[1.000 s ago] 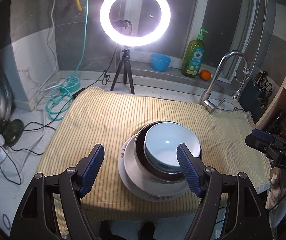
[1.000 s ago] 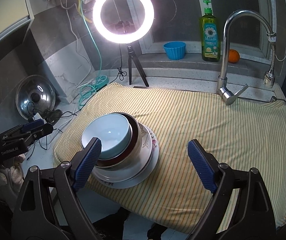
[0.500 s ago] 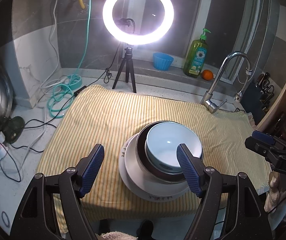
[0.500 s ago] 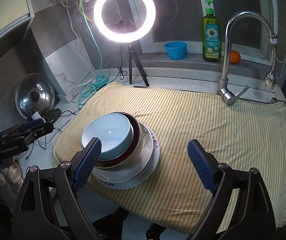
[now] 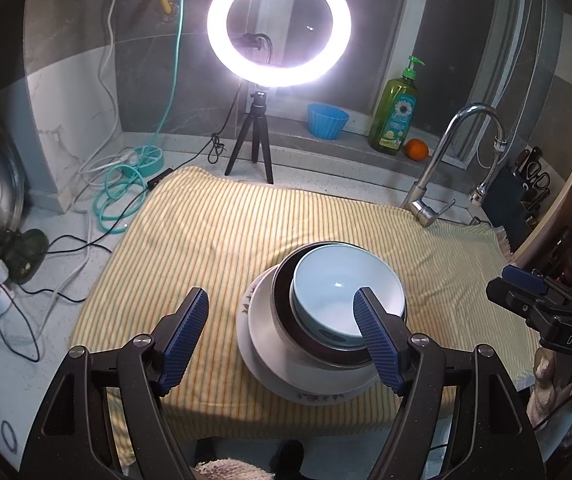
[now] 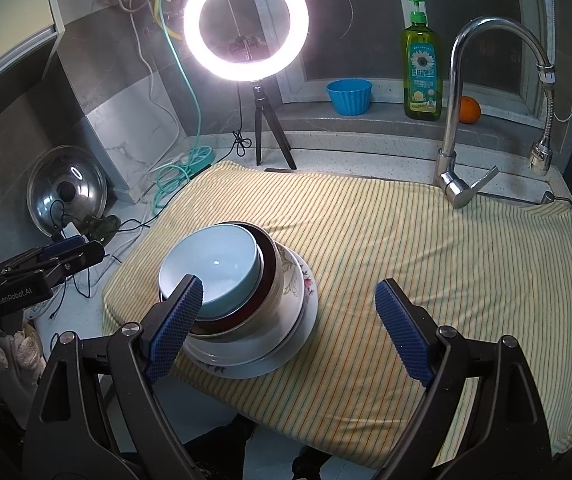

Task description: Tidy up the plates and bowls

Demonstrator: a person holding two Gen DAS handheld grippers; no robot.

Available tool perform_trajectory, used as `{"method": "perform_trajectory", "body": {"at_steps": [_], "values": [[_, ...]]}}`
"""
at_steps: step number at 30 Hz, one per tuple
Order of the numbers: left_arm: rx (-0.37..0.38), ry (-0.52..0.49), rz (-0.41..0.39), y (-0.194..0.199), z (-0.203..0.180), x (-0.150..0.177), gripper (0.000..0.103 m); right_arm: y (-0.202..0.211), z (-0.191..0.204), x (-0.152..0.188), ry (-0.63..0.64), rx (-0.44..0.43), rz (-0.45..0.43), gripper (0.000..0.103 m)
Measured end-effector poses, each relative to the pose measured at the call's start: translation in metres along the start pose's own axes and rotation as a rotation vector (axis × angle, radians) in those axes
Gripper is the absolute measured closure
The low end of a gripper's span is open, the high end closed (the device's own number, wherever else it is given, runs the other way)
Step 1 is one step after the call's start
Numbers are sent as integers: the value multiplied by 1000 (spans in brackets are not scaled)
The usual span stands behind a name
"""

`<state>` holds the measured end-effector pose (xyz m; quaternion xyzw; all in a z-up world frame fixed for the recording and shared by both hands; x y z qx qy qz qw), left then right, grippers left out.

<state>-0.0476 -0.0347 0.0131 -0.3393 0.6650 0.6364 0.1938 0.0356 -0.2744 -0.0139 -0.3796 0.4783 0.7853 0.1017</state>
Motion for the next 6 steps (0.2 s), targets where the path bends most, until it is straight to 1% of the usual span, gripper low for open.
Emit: {"method": "perform_trajectory", "body": {"at_steps": [6], "values": [[-10,-18,-16,0,-1,1,28,-9,-8,1,-2,2,18,13]]}}
Point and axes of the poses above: each gripper's, at about its wrist camera, not at the fingertips, and y roughly against the way its jaws point, z to its left, x to its underside, the point moved 1 cm from there along -y, roughly the way its jaws point, and after that the axes turned 2 degrees about -y, right-handed, at the moved point
